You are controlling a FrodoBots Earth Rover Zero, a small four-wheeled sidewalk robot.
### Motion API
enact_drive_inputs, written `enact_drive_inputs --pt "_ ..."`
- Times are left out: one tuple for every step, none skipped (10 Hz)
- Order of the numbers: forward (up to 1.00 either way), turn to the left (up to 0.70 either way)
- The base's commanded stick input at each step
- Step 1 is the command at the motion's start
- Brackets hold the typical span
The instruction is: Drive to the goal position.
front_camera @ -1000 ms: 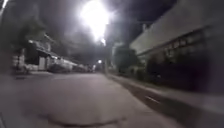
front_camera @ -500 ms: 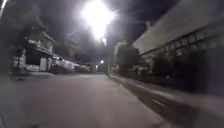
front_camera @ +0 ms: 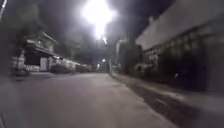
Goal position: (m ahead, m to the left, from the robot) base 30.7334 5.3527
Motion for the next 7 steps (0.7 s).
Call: enact_drive_inputs --pt "0.7 0.0" --pt "0.7 0.0" --pt "0.7 0.0" --pt "0.7 -0.01" --pt "0.7 -0.32" --pt "0.7 -0.35" --pt "0.7 -0.35"
